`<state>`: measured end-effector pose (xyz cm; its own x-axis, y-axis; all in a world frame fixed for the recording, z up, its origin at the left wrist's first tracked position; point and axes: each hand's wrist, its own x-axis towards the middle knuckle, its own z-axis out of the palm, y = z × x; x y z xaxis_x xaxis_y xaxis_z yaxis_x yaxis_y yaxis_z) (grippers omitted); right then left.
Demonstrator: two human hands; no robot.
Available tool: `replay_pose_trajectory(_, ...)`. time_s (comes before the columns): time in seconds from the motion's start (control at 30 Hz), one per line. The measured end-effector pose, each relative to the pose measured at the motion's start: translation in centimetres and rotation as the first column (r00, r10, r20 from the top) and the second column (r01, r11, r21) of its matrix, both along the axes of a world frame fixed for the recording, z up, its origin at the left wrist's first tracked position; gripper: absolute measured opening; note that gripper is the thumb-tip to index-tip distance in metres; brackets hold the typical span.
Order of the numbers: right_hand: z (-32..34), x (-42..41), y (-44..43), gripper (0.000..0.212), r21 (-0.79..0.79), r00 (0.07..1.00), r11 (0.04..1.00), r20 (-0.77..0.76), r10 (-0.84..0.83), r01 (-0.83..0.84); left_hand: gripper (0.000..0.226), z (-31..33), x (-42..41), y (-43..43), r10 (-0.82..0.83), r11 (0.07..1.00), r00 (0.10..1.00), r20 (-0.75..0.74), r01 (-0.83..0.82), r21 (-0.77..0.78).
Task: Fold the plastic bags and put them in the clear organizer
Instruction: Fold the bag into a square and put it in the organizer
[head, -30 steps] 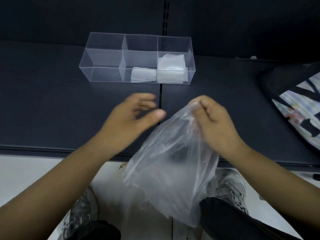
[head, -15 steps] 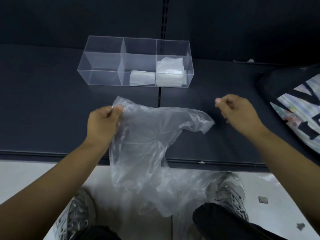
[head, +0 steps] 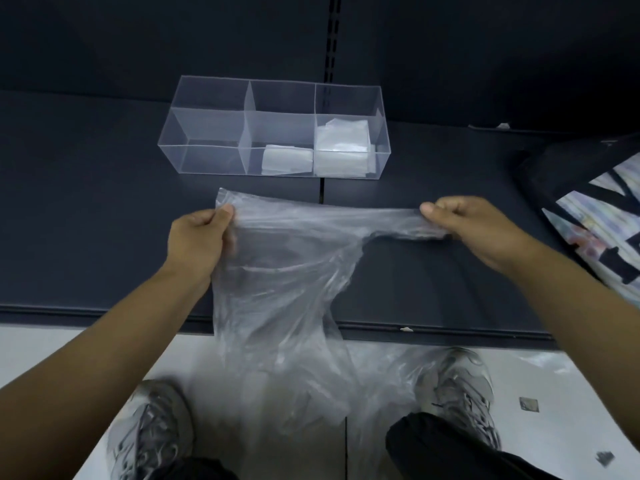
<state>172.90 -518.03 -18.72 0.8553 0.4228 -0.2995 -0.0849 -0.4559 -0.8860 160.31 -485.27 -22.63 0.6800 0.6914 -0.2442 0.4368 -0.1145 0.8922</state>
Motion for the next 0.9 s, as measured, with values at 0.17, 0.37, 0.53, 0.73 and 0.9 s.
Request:
replay_pose_trajectory(0.17, -1.0, 2.6, 0.6, 0.023, 0.057, 0.882, 0.889, 0.117, -0.457, 0.453, 0.026, 0.8, 2.4, 0.2, 0.068, 0.943, 0.998, -0.005, -0.066, -0.326)
replay_pose_trajectory(0.37, -0.8, -3.6, 1.9, 0.022, 0.021, 0.92, 0.928, 0.122, -0.372, 0.372, 0.06, 1.7, -1.2, 1.1, 0.005, 0.808, 1.0, -0.004, -0.006, -0.589)
replay_pose_trajectory(0.53, 1.2, -12.6, 2.2, 0.067, -0.053, 0.984, 0.986, -0.064, -0.163, 0.16, 0.044, 2.4, -5.1, -3.1, -0.234, 0.727, 0.969, -0.075, 0.123, -0.675)
replay_pose_trajectory(0.73, 1.1, -13.2, 2.7, 0.025, -0.059, 0.982, 0.998, -0.189, -0.007, -0.004, 0.036, 2.3, -4.9, -6.6, -0.255, 0.593, 0.961, -0.103, 0.072, -0.802)
replay_pose_trajectory(0.9, 0.9, -10.1, 0.5, 0.036, 0.127, 0.918, 0.991, -0.396, 0.008, 0.047, 0.013, 1.7, -4.6, -5.3, -0.044, 0.667, 0.991, -0.124, -0.064, -0.742)
